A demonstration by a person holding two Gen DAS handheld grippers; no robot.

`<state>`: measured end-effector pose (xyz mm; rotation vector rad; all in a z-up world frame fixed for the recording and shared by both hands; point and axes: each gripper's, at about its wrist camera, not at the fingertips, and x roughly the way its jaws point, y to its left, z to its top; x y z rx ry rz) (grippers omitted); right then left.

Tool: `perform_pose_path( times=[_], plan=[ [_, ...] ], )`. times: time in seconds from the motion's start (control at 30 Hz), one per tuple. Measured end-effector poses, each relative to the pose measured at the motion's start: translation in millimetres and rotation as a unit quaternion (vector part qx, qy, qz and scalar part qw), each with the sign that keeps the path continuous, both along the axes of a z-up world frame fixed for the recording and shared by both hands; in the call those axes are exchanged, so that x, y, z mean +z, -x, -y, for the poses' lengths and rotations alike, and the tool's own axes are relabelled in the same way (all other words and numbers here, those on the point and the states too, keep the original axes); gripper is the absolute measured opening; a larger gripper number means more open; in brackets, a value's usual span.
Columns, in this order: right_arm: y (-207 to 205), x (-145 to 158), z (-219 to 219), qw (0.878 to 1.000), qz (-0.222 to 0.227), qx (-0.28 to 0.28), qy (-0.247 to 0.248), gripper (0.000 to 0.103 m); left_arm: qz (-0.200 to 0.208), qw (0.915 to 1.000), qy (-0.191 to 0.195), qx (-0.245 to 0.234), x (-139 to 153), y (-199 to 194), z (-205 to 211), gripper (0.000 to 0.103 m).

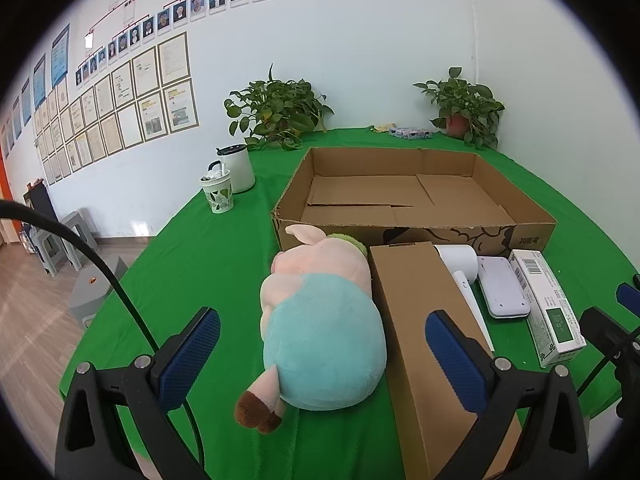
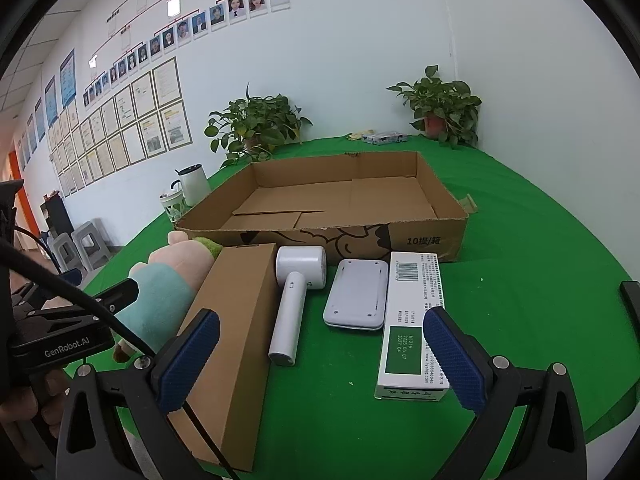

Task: Organize objects
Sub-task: 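Move the left tool toward the plush pig lying on the table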

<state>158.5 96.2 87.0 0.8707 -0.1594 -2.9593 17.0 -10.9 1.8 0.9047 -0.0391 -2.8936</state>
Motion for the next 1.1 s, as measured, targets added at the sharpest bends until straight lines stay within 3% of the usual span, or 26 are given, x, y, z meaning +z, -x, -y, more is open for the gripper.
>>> perform_pose_path(
  times=[0.17,0.3,0.37,0.43,0.47,0.5,0.53,0.63,0.7,1.1],
  plan=[
    [-1,2,5,1.0,0.007,0.005,-0.015,0.102,0.003,0.9999,-0.013,0.003,-2,-3,13,0.102],
    [-6,14,23,0.998,0.013,0.042,-0.034,0.102,-0.008,0.9995,-0.026,0.013,7,-11,32,0.102],
    [-10,28,32,0.994,0.028,0.104,0.017,0.103,-0.015,0.9991,-0.034,0.018,12,-15,42,0.102],
    [-17,43,34,0.971,0.029,0.206,0.117,0.102,-0.021,0.9986,-0.042,0.023,17,-17,50,0.102],
    [-20,47,33,0.961,0.021,0.236,0.144,0.103,-0.021,0.9984,-0.046,0.025,17,-17,54,0.102],
    [-19,47,32,0.958,0.016,0.245,0.15,0.103,-0.019,0.9983,-0.048,0.025,17,-16,56,0.102],
    [-14,42,32,0.961,0.019,0.238,0.139,0.103,-0.015,0.9983,-0.051,0.025,15,-14,57,0.102],
    [22,5,30,0.982,0.089,0.151,0.072,0.102,0.004,0.9978,-0.065,0.015,5,-4,57,0.102],
    [37,-12,27,0.986,0.111,0.114,0.046,0.102,0.016,0.9972,-0.073,0.001,-3,2,54,0.102],
    [57,-21,28,0.994,0.06,0.07,-0.057,0.102,0.052,0.9951,-0.068,-0.049,-29,25,39,0.102]
  ],
)
